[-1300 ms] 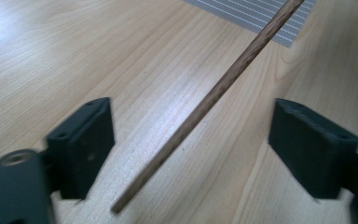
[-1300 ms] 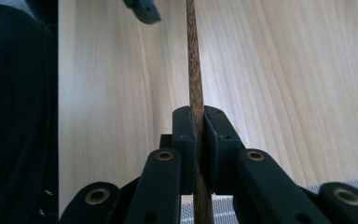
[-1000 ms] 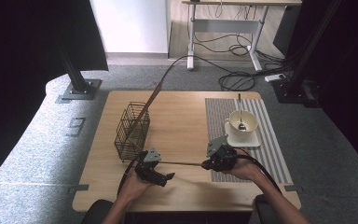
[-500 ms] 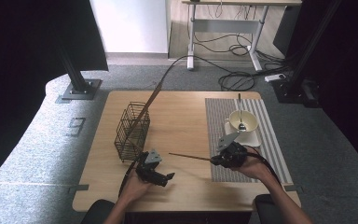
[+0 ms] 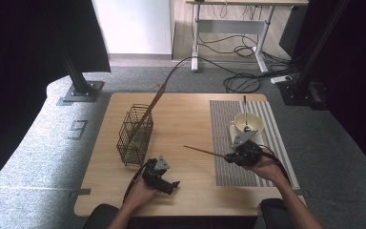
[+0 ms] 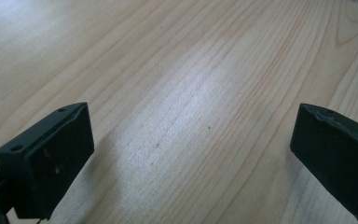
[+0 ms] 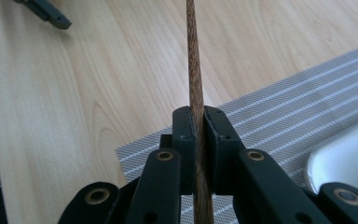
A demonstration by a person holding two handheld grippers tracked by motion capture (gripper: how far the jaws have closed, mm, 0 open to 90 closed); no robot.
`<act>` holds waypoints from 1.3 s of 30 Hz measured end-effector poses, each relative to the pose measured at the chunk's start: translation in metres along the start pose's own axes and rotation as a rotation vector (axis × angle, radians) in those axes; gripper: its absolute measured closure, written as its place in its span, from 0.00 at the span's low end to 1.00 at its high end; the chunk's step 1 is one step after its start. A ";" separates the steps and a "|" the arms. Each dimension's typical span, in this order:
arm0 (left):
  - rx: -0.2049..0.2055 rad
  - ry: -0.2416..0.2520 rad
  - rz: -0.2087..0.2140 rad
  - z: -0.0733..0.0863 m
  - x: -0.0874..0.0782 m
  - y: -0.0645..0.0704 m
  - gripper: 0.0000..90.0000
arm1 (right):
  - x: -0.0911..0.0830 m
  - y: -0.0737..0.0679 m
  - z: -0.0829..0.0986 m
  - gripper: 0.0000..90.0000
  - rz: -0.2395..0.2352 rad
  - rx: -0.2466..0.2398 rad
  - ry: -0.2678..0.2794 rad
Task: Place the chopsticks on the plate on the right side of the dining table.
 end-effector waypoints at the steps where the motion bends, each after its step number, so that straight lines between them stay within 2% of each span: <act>1: 0.000 0.000 0.000 0.000 0.000 0.000 0.00 | 0.000 0.000 0.000 0.92 0.000 0.000 0.000; 5: 0.013 -0.040 -0.006 0.004 0.004 0.000 0.00 | -0.005 0.010 0.005 0.92 0.026 0.029 0.002; 9: 0.008 -0.043 -0.003 0.004 0.004 0.000 0.00 | -0.008 0.016 0.008 0.92 0.039 0.045 0.002; 21: 0.003 -0.042 -0.004 0.004 0.004 0.000 0.00 | -0.018 0.043 0.026 0.92 0.095 0.136 -0.004; 24: 0.004 -0.044 -0.005 0.004 0.004 0.000 0.00 | -0.020 0.053 0.035 0.92 0.117 0.168 -0.009; 39: 0.000 -0.044 -0.008 0.004 0.004 0.000 0.00 | -0.020 0.083 0.067 0.92 0.184 0.271 -0.039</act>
Point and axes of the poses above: each handheld gripper's, and its own axes: x roughly forward along the jaws, z roughly out of its underside, y roughly to its right, the point moved 8 cm from there along x, roughly forward along the jaws, and after that the axes turned 2 degrees about -z, right-handed, at the moved point
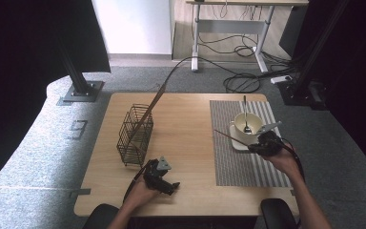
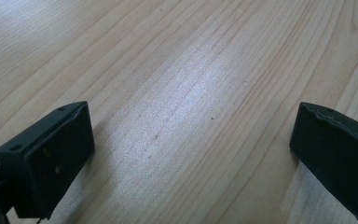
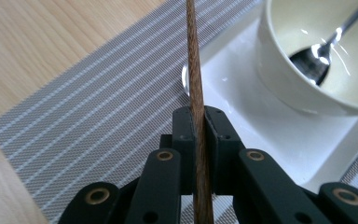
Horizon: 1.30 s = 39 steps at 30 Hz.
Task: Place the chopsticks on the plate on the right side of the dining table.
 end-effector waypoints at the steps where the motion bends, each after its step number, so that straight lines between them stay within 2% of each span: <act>1: 0.002 -0.001 -0.001 0.000 0.000 0.000 0.00 | 0.001 0.002 0.001 0.92 0.003 0.004 -0.004; 2: 0.002 -0.001 -0.001 0.000 0.000 0.000 0.00 | 0.002 0.006 0.005 0.92 0.010 0.020 -0.009; 11: -0.002 0.001 -0.003 0.000 0.000 0.000 0.00 | 0.009 0.021 0.015 0.92 0.031 0.057 -0.025; 26: -0.003 0.001 -0.004 0.000 0.000 0.000 0.00 | 0.016 0.037 0.023 0.92 0.046 0.069 -0.031; 31: -0.003 0.001 -0.004 0.000 0.000 0.000 0.00 | 0.020 0.045 0.030 0.90 0.054 0.070 -0.053; 39: -0.003 0.001 -0.004 0.000 0.000 0.000 0.00 | 0.022 0.054 0.034 0.86 0.060 0.086 -0.041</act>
Point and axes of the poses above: each handheld gripper's, and its own axes: x roughly forward along the jaws, z roughly out of its underside, y roughly to its right, the point moved 8 cm from there along x, roughly forward along the jaws, and after that the axes turned 2 degrees about -z, right-handed, at the moved point
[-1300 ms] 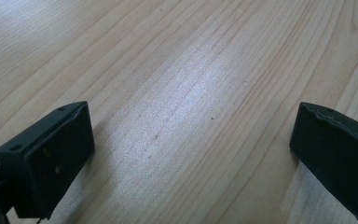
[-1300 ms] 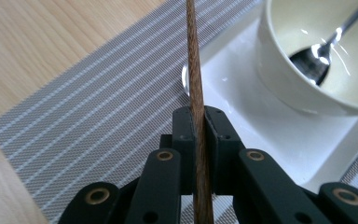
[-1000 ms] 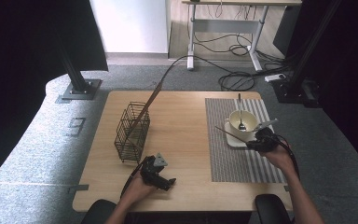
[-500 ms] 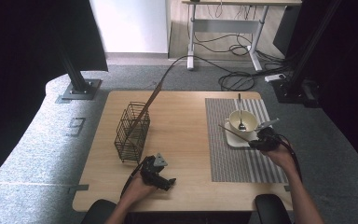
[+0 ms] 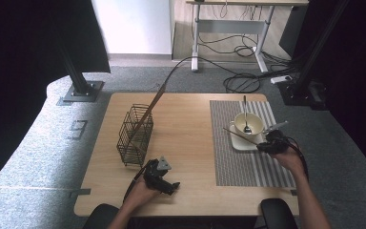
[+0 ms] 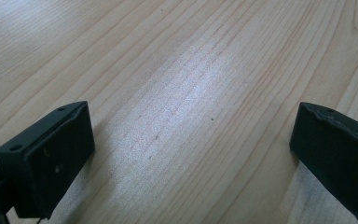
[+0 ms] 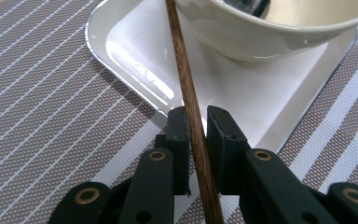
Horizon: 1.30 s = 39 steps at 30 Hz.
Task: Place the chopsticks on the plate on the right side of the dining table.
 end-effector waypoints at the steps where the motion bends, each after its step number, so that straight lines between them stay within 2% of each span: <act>1: 0.000 0.000 0.000 0.000 0.000 0.000 0.00 | 0.001 0.001 0.000 0.86 0.002 0.003 0.000; 9: 0.000 0.000 0.000 0.000 0.000 0.000 0.00 | 0.005 0.014 0.001 0.78 0.036 0.038 0.007; 15: -0.001 0.000 -0.001 0.000 0.000 0.000 0.00 | 0.007 0.017 0.002 0.75 0.051 0.055 0.010; 18: -0.001 0.000 -0.001 0.000 0.000 0.000 0.00 | 0.008 0.019 0.001 0.66 0.078 0.058 0.011; 21: -0.001 0.000 -0.002 0.000 0.000 0.000 0.00 | 0.007 0.019 0.001 0.64 0.081 0.060 0.017; 24: -0.001 0.000 -0.002 0.000 0.000 0.000 0.00 | 0.004 0.016 -0.001 0.55 0.084 0.065 0.034; 25: -0.001 0.000 -0.002 0.000 0.000 0.000 0.00 | 0.004 0.016 -0.001 0.55 0.084 0.065 0.034; 26: -0.001 0.000 -0.001 0.000 0.000 0.000 0.00 | 0.001 0.014 -0.001 0.47 0.080 0.077 0.049; 29: -0.001 0.000 -0.001 0.000 0.000 0.000 0.00 | -0.003 0.012 -0.001 0.41 0.083 0.089 0.064; 30: -0.001 0.000 -0.002 0.000 0.000 0.000 0.00 | -0.008 0.008 -0.001 0.31 0.070 0.102 0.097; 31: -0.001 0.000 -0.002 0.000 0.000 0.000 0.00 | -0.008 0.008 -0.001 0.31 0.070 0.102 0.097; 33: -0.001 0.000 -0.002 0.000 0.000 0.000 0.00 | -0.013 0.000 -0.001 0.15 0.032 0.115 0.126; 37: -0.002 0.000 -0.002 0.000 0.000 0.000 0.00 | -0.016 -0.008 0.001 0.11 0.004 0.149 0.155; 39: -0.003 0.000 -0.002 0.000 0.000 0.000 0.00 | -0.015 -0.017 0.004 0.00 -0.002 0.146 0.183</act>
Point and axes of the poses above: each handheld gripper's, and its own axes: x roughly forward along the jaws, z roughly out of its underside, y roughly to its right, the point moved 8 cm from there along x, roughly forward along the jaws, and after that the axes turned 2 degrees about -z, right-handed, at the moved point
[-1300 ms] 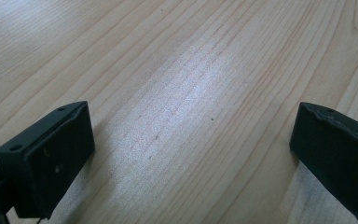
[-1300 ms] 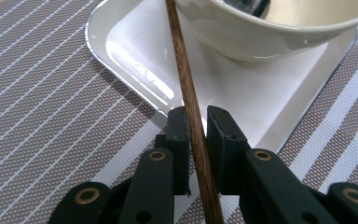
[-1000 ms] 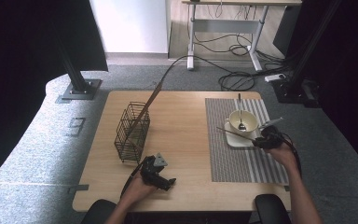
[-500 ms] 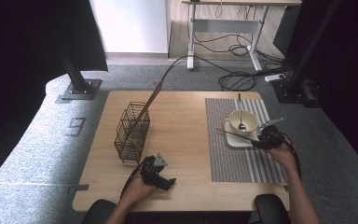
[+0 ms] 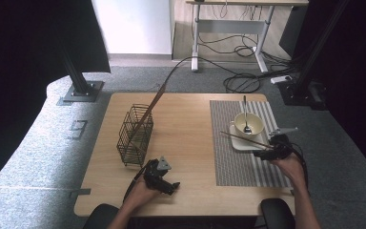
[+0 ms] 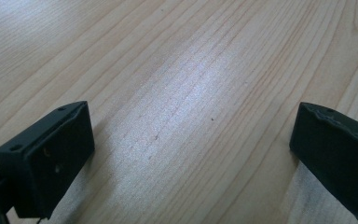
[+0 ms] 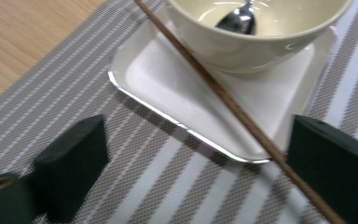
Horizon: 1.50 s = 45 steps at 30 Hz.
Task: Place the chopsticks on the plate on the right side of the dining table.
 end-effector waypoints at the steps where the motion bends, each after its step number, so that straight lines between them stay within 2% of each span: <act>1: 0.001 0.000 0.000 0.000 0.000 0.000 0.00 | 0.000 -0.002 0.002 0.00 0.006 -0.010 0.004; 3: 0.001 0.000 0.000 0.000 0.000 0.000 0.00 | 0.002 -0.006 0.005 0.00 0.026 -0.023 0.033; 6: 0.001 0.000 0.000 0.000 0.000 0.000 0.00 | 0.006 -0.011 0.008 0.00 0.015 -0.013 0.041; 8: -0.001 0.000 0.000 0.000 0.000 0.000 0.00 | 0.011 -0.012 0.011 0.00 0.030 -0.013 0.051; 12: -0.001 0.000 0.000 0.000 0.000 0.000 0.00 | 0.018 -0.009 0.017 0.00 0.068 -0.001 0.048; 14: -0.001 0.000 0.000 0.000 0.000 0.000 0.00 | 0.018 -0.005 0.019 0.00 0.092 0.028 0.075; 21: 0.001 0.000 0.001 0.000 0.000 0.000 0.00 | 0.024 0.002 0.025 0.00 0.111 0.060 0.098; 25: 0.002 -0.001 0.002 0.000 0.000 0.000 0.00 | 0.028 0.004 0.026 0.00 0.122 0.051 0.095; 27: 0.002 -0.001 0.002 0.000 0.000 0.000 0.00 | 0.030 0.008 0.025 0.00 0.145 0.035 0.093; 30: 0.002 -0.001 0.002 0.000 0.000 0.000 0.00 | 0.032 0.011 0.024 0.00 0.156 0.044 0.099; 45: 0.002 -0.001 0.002 0.000 0.000 0.000 0.00 | 0.039 0.016 0.020 0.00 0.164 0.008 0.084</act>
Point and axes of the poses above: each handheld gripper's, and its own axes: x roughly forward along the jaws, z roughly out of its underside, y roughly to its right, the point moved 8 cm from there along x, roughly forward along the jaws, and after that the axes turned 2 degrees about -z, right-handed, at the moved point
